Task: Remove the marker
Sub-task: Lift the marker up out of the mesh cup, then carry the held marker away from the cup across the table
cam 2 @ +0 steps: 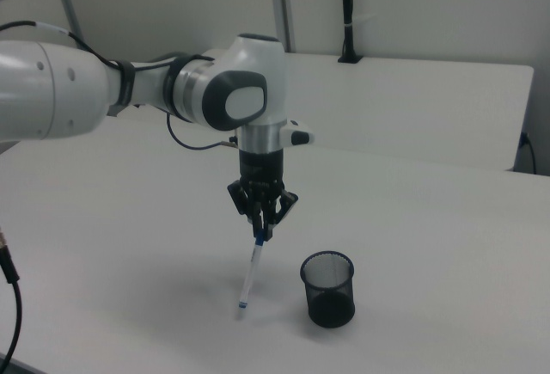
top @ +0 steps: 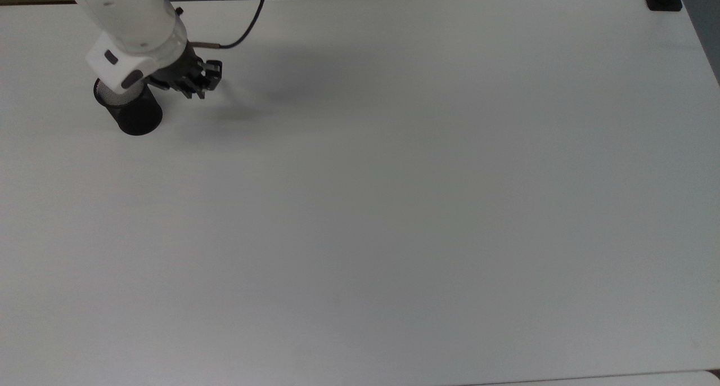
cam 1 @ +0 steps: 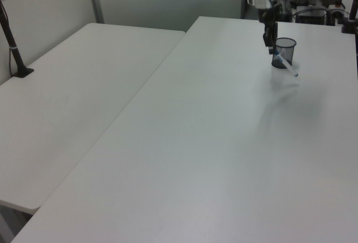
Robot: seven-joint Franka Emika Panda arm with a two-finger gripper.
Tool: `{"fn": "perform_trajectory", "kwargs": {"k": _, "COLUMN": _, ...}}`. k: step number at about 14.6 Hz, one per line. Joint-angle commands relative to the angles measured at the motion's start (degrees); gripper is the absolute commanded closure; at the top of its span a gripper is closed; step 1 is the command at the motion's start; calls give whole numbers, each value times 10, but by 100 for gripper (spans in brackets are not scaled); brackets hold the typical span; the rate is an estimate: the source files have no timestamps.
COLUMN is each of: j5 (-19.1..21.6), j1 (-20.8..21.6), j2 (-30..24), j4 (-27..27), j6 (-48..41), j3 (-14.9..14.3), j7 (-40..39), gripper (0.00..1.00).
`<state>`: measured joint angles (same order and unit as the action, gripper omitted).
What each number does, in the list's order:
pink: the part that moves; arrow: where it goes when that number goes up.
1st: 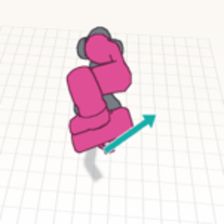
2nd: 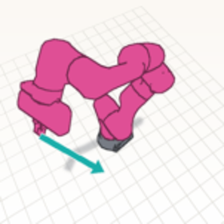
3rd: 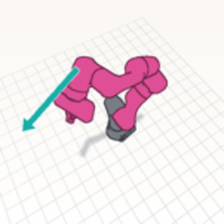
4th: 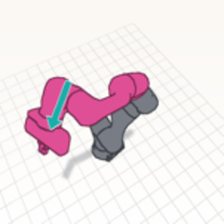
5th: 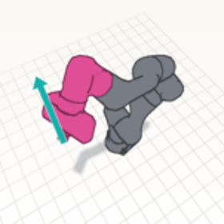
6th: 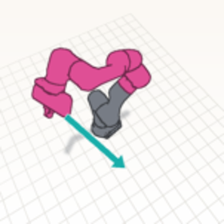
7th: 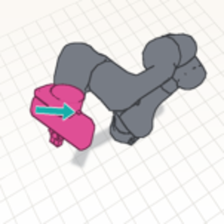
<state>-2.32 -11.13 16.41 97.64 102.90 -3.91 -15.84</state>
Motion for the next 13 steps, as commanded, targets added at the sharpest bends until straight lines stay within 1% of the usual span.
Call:
{"fn": "perform_trajectory", "kwargs": {"k": 1, "j5": 3, "j1": 19, "j2": 24, "j4": 1, "j6": 37, "j3": -3, "j7": 40, "gripper": 80}}
{"fn": "perform_trajectory", "kwargs": {"k": 2, "j5": 2, "j1": 20, "j2": 28, "j4": 1, "j6": 43, "j3": -3, "j7": 49, "gripper": 72}}
{"fn": "perform_trajectory", "kwargs": {"k": 3, "j5": 2, "j1": 21, "j2": 31, "j4": 0, "j6": 45, "j3": -3, "j7": 54, "gripper": 60}}
{"fn": "perform_trajectory", "kwargs": {"k": 5, "j5": 3, "j1": 26, "j2": 28, "j4": -3, "j6": 45, "j3": -2, "j7": 58, "gripper": 6}}
{"fn": "perform_trajectory", "kwargs": {"k": 6, "j5": 4, "j1": 36, "j2": 23, "j4": -5, "j6": 43, "j3": -2, "j7": 66, "gripper": 0}}
{"fn": "perform_trajectory", "kwargs": {"k": 8, "j5": 4, "j1": 65, "j2": 5, "j4": -7, "j6": 39, "j3": -2, "j7": 95, "gripper": 0}}
{"fn": "perform_trajectory", "kwargs": {"k": 10, "j5": -2, "j1": 99, "j2": -20, "j4": -9, "j6": 37, "j3": -3, "j7": 140, "gripper": 0}}
{"fn": "perform_trajectory", "kwargs": {"k": 13, "j5": -19, "j1": 141, "j2": -61, "j4": -9, "j6": 19, "j3": -3, "j7": 186, "gripper": 0}}
